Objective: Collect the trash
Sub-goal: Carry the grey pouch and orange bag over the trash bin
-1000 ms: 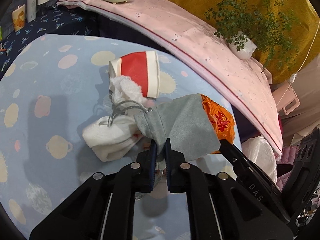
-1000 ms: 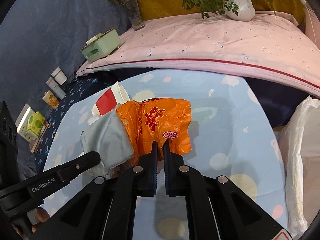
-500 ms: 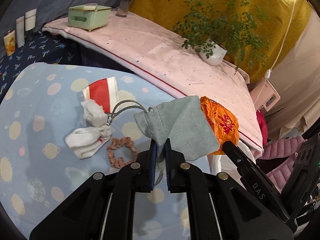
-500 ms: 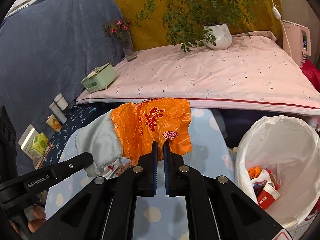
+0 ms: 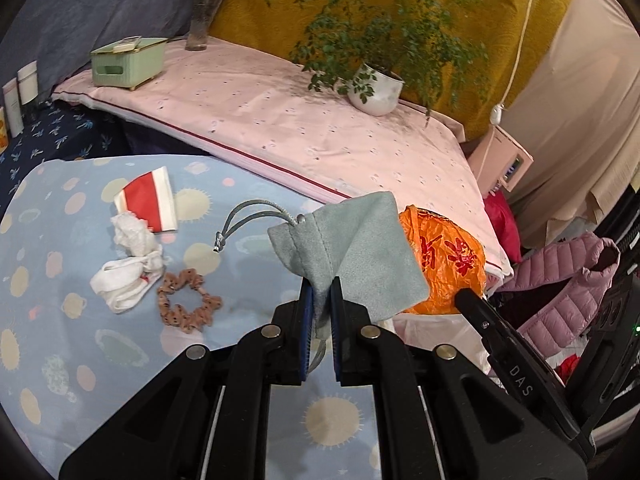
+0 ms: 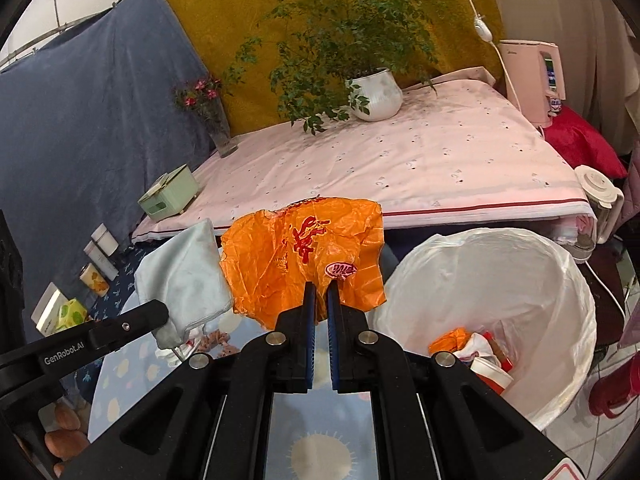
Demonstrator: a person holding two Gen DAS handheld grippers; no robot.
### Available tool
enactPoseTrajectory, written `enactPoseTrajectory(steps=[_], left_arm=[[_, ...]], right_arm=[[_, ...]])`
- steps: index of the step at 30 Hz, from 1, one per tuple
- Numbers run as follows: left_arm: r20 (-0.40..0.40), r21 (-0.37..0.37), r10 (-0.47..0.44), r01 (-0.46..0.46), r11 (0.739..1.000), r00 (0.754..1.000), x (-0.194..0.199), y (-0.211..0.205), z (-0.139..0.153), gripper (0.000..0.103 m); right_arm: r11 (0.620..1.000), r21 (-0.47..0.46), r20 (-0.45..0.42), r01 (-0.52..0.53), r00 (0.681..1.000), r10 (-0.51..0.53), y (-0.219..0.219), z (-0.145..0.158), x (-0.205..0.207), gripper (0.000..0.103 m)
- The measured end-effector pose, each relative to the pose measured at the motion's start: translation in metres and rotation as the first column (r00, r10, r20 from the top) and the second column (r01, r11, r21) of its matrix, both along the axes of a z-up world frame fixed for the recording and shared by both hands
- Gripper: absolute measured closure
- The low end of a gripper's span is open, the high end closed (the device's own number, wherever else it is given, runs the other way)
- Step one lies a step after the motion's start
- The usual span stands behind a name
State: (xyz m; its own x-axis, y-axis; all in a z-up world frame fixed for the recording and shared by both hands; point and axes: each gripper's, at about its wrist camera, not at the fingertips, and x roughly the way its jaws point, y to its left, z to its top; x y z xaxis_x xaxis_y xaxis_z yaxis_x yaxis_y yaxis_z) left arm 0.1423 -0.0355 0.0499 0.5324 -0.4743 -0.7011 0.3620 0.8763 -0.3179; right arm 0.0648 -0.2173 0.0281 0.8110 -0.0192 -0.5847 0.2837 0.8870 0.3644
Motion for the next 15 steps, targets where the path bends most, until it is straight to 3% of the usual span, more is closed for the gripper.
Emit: enactPoseTrajectory(steps=[15], left_arm=[[-0.011,0.061,-0.144,0.144,0.988,0.990,-0.027,-0.085,-0.015,0.095]], right_arm=[[0.986,0.037,-0.021,0.161,0.987,-0.160,-0.074,-0.019,-0.053,0.097]])
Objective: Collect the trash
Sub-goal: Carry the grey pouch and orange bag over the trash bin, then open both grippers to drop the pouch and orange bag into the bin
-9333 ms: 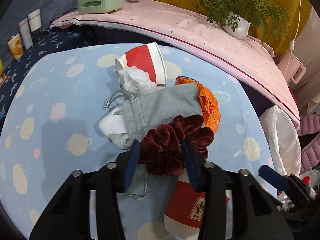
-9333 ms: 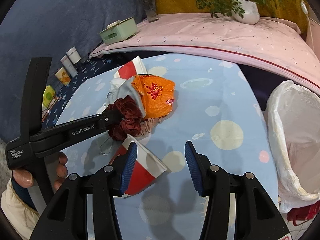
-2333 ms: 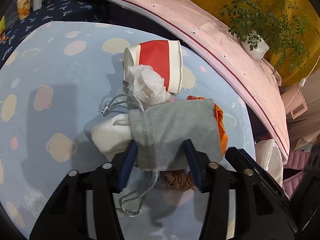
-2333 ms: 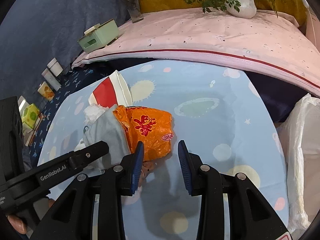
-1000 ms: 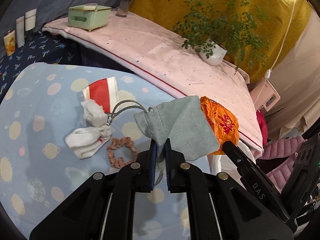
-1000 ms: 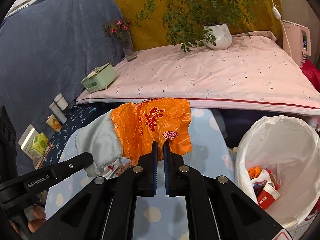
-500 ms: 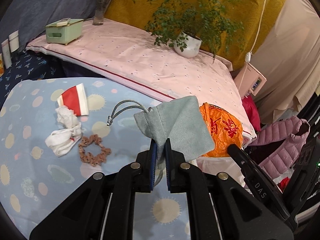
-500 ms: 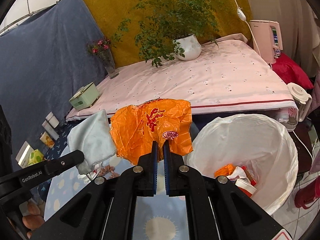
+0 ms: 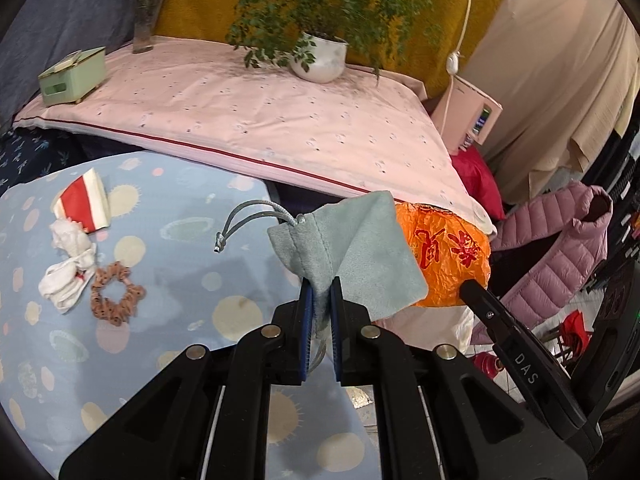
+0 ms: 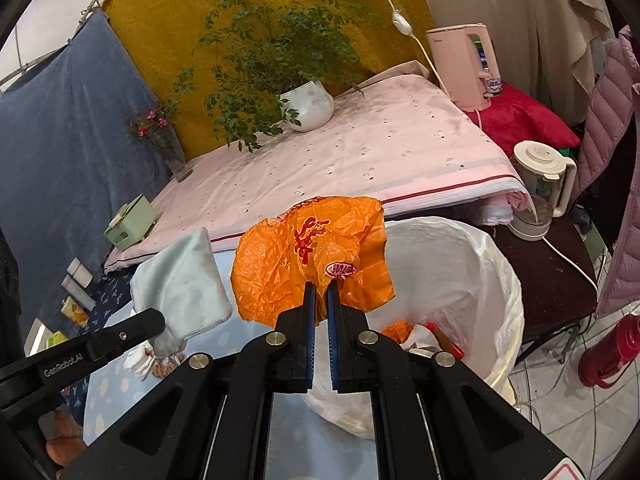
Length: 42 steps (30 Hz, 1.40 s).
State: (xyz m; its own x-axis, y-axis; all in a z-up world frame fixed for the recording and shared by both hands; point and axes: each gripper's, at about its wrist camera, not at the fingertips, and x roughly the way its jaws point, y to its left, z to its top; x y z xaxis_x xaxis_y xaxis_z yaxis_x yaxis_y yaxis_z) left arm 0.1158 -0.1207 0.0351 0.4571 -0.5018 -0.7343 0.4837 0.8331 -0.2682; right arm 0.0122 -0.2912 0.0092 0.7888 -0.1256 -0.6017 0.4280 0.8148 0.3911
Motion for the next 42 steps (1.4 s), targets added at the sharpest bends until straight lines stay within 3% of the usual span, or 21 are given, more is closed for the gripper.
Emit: enactPoseTrajectory(steps=[15,23,25,27,29,38,42], left_arm=[[-0.040,0.064,-0.068,0.071,0.995,0.997,-0.003,-0.055,-0.026,0.095],[-0.071,0.085,-0.108,0.114,0.990,0.992,-0.006,-0.079,-0.042,0.091],[-0.071,0.091,-0.105,0.111,0.990,0.992,-0.007,-0.081,-0.044,0.083],[-0.070,0.091,-0.098,0.104,0.990,0.993,-0.006,-0.081,-0.045,0.062],[-0.061,0.091,-0.085,0.091,0.992,0.994,-0.006,-0.080,-0.045,0.053],[-0.045,0.099,-0.054,0.058,0.993,0.998,-0.003,-0.070,-0.044,0.039],[-0.041,0.100,-0.028,0.032,0.994,0.999,0.001,-0.060,-0.044,0.035]], right_arm=[[0.991,0.039,-0.024,0.131,0.991,-0.130,-0.054,-0.020,-0.033,0.097],[0.991,0.044,-0.036,0.127,0.991,-0.126,-0.059,-0.024,-0.033,0.097],[0.992,0.034,-0.038,0.124,0.992,-0.122,-0.058,-0.023,-0.031,0.097],[0.993,0.021,-0.040,0.118,0.992,-0.117,-0.056,-0.021,-0.029,0.097],[0.994,0.018,-0.040,0.110,0.993,-0.109,-0.054,-0.021,-0.026,0.097],[0.998,0.016,-0.065,0.056,0.996,-0.055,-0.042,-0.026,-0.004,0.097],[0.999,0.018,-0.073,0.047,0.996,-0.045,-0.035,-0.027,0.003,0.089]])
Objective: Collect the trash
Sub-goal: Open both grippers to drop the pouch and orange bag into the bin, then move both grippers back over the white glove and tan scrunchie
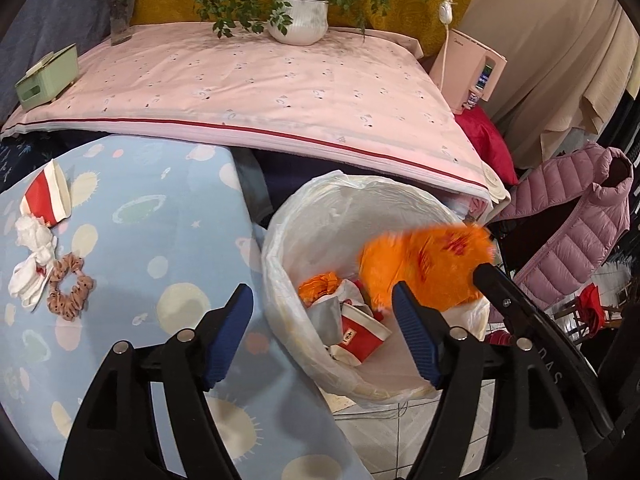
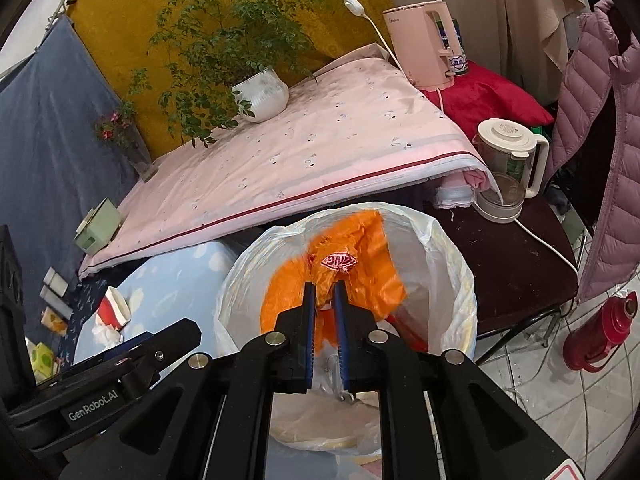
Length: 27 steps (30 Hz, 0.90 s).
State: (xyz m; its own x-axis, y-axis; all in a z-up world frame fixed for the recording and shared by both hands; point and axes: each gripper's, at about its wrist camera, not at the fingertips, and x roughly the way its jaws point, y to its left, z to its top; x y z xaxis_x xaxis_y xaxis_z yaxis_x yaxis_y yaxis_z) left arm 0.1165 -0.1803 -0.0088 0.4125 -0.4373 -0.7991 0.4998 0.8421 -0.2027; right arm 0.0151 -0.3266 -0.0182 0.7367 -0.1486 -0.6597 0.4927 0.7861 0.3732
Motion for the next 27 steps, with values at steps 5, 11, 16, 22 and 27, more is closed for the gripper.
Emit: enactPoseTrajectory(steps=[5,11,16,22,27], left_arm=[[-0.006,-0.002,0.033,-0.033,0.999,0.999,0.005,0.015,-0.002,0.034],[-0.013,-0.005,0.064,-0.064,0.998,0.998,0.007,0.029,-0.003,0.034],[-0.006,0.002,0.081,-0.081,0.997,0.997,0.008,0.040,-0.002,0.034],[-0.001,0.002,0.110,-0.110,0.994,0.994,0.010,0.056,-0.001,0.034],[0.003,0.002,0.134,-0.134,0.991,0.991,0.013,0.070,-0.001,0.034]], right_arm=[[0.999,-0.021,-0.020,-0.035,0.999,0.034,0.014,0.001,0.009,0.089],[0.997,-0.047,-0.032,-0.056,0.998,0.055,0.029,0.003,0.016,0.074],[0.996,-0.054,-0.039,-0.077,0.996,0.075,0.038,0.005,0.019,0.074],[0.993,-0.062,-0.042,-0.099,0.994,0.097,0.051,0.007,0.024,0.071],[0.990,-0.071,-0.046,-0.119,0.992,0.116,0.063,0.009,0.029,0.066]])
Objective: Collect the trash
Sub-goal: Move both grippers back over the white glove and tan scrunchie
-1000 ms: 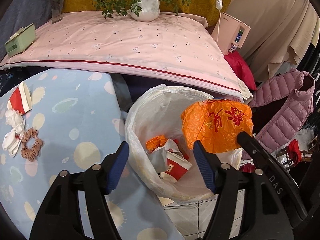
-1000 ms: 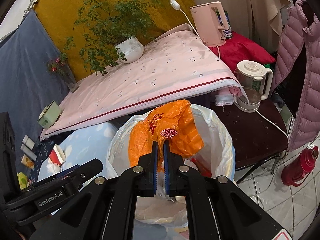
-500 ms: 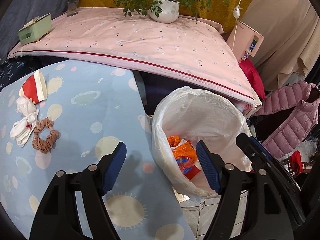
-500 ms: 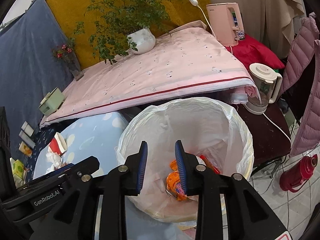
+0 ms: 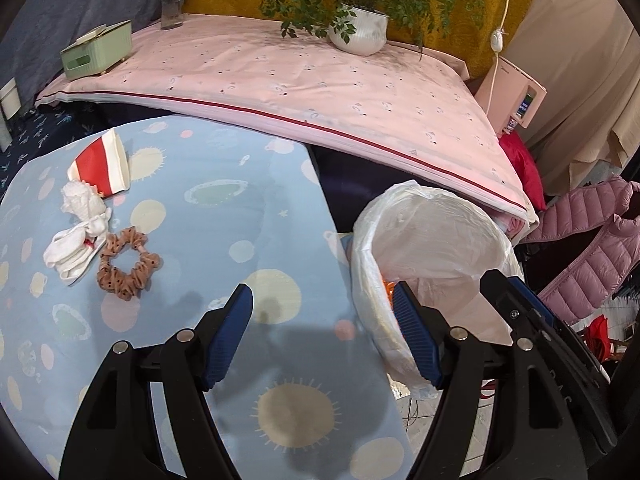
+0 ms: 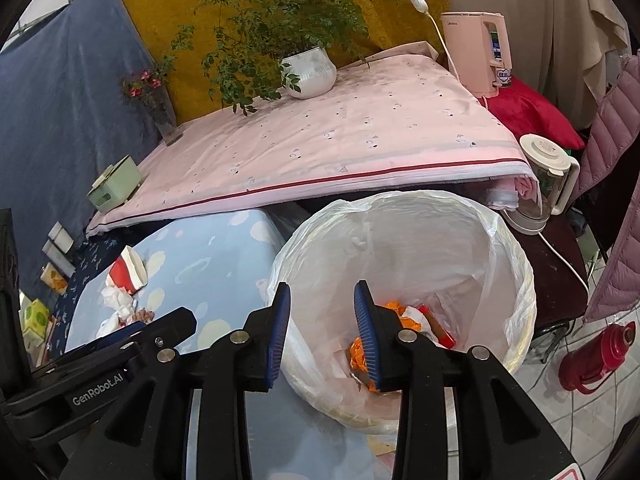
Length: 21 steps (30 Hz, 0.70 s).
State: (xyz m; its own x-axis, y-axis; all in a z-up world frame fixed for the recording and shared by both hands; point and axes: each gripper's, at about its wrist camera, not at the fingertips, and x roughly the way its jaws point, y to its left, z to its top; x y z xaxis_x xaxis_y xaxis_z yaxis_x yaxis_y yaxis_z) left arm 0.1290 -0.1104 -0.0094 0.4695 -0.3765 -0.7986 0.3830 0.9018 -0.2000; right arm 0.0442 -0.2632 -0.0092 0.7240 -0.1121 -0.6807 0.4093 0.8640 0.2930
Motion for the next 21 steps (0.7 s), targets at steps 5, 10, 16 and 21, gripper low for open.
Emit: enactPoseTrajectory(steps=[5,10,16,21], left_arm=[[0.003,0.003,0.028,-0.028,1.000,1.000,0.003,0.016,-0.001,0.034],[0.003,0.002,0.064,-0.064,0.998,0.998,0.007,0.036,-0.004,0.034],[0.001,0.011,0.121,-0.121,0.993,0.993,0.014,0.066,-0.009,0.034],[-0.006,0.019,0.175,-0.175,0.984,0.985,0.022,0.096,-0.016,0.034]], right_arm=[[1.000,-0.009,-0.008,-0.029,1.000,0.029,0.016,0.001,0.006,0.063],[0.998,-0.016,-0.020,-0.064,0.998,0.064,0.037,-0.002,0.014,0.058],[0.991,-0.026,-0.041,-0.132,0.991,0.131,0.069,-0.007,0.027,0.058],[0.983,-0.029,-0.056,-0.183,0.982,0.181,0.096,-0.010,0.038,0.058]])
